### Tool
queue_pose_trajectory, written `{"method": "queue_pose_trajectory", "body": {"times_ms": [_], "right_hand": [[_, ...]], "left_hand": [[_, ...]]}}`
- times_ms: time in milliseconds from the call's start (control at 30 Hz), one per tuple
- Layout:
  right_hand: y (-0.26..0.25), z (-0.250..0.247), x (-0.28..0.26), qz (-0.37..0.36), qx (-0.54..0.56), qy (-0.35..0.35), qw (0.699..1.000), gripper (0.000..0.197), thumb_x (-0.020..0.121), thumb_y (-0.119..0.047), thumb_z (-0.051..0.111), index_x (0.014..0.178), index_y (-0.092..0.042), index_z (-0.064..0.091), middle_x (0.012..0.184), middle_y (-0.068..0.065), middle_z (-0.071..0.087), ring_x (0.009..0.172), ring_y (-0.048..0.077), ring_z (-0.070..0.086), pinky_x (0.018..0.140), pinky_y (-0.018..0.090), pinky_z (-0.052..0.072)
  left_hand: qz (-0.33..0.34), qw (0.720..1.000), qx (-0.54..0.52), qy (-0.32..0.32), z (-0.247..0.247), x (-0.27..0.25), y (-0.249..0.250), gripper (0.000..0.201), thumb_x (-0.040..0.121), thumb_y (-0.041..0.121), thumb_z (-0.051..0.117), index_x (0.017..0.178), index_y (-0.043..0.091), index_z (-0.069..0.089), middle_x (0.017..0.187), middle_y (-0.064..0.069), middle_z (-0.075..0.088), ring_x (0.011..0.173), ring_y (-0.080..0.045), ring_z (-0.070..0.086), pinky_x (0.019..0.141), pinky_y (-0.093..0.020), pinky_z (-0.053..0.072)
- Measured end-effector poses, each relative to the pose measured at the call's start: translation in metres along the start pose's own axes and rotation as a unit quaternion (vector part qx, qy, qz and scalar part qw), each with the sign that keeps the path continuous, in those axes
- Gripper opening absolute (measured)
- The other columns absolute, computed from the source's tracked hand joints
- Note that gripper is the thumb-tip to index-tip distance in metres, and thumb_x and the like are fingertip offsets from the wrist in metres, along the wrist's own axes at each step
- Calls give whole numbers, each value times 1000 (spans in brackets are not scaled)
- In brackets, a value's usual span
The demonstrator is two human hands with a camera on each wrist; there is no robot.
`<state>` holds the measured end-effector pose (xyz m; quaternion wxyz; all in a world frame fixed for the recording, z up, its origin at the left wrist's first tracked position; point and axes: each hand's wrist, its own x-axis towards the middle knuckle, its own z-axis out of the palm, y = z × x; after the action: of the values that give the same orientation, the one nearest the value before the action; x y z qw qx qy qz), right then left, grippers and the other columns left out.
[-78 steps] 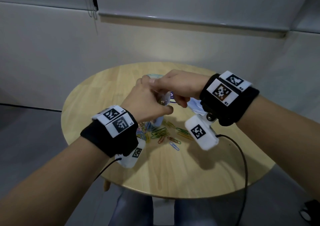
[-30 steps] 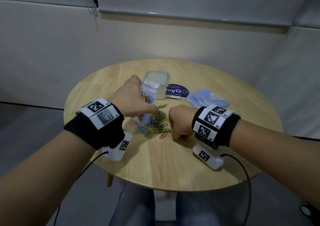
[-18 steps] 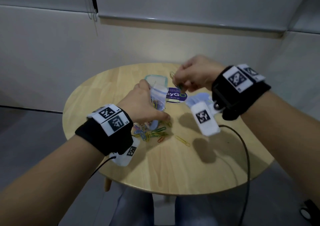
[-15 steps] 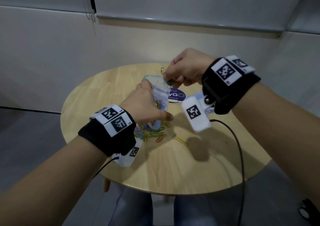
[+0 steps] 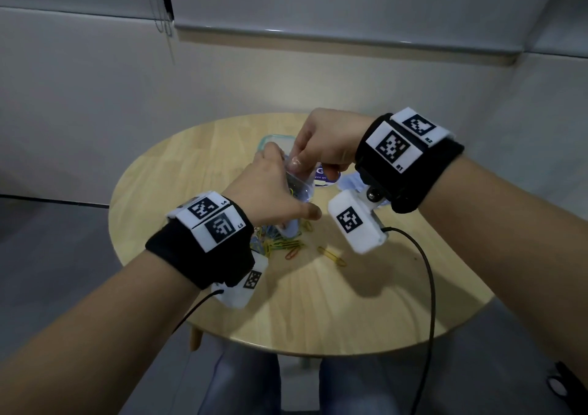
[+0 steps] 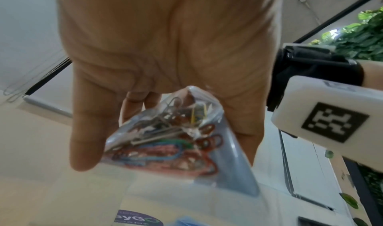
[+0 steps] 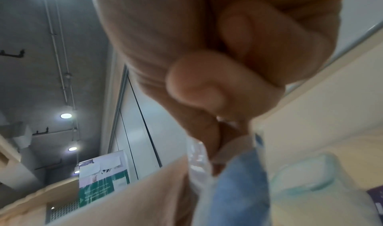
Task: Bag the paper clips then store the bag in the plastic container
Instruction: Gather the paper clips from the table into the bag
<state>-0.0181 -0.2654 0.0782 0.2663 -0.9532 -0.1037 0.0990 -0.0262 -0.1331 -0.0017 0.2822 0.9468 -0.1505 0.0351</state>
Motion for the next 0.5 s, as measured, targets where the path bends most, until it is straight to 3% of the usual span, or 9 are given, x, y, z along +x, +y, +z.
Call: {"method": "queue_pose_trajectory", "body": {"times_ms": [167, 267, 367, 433, 500], "right_hand": [[20, -7, 5, -21, 118, 133, 984, 7, 76, -8, 66, 79, -5, 72, 62, 5, 70, 31, 11, 43, 35, 15, 31], [44, 13, 8, 16, 17, 45, 999, 13, 73, -9, 71, 86, -8, 70, 71, 8, 68, 42, 14, 54, 38, 16, 37], [52, 45, 12, 14, -106, -94, 990, 57, 68, -26, 82, 120, -20, 58, 110, 3, 64, 80, 19, 63, 61, 27, 49], [46, 59, 18, -41, -202, -111, 972, 77, 65, -34, 83, 132, -24, 47, 125, -2, 55, 99, 16, 56, 76, 25, 42], [38, 69, 25, -75, -241, -114, 961, 80, 64, -35, 83, 134, -22, 46, 128, 0, 53, 110, 19, 53, 80, 25, 40]], "left_hand": [[-30, 999, -22, 23, -14, 4, -16, 81, 53, 48, 84, 106, 13, 34, 103, -8, 53, 83, -20, 54, 50, -26, 32], [-52, 998, -9, 27, -22, 5, -29, 83, 51, 49, 86, 105, 15, 34, 103, -9, 54, 84, -22, 55, 51, -29, 34], [-69, 997, 6, 25, -26, 4, -37, 86, 49, 52, 87, 106, 15, 33, 104, -9, 53, 87, -23, 55, 55, -30, 35], [-75, 997, 16, 23, -27, 3, -39, 85, 51, 51, 87, 106, 14, 34, 104, -9, 53, 87, -23, 55, 54, -31, 35], [-80, 996, 23, 28, -28, 2, -41, 82, 52, 49, 87, 105, 14, 34, 104, -9, 52, 86, -23, 54, 52, -29, 34]]}}
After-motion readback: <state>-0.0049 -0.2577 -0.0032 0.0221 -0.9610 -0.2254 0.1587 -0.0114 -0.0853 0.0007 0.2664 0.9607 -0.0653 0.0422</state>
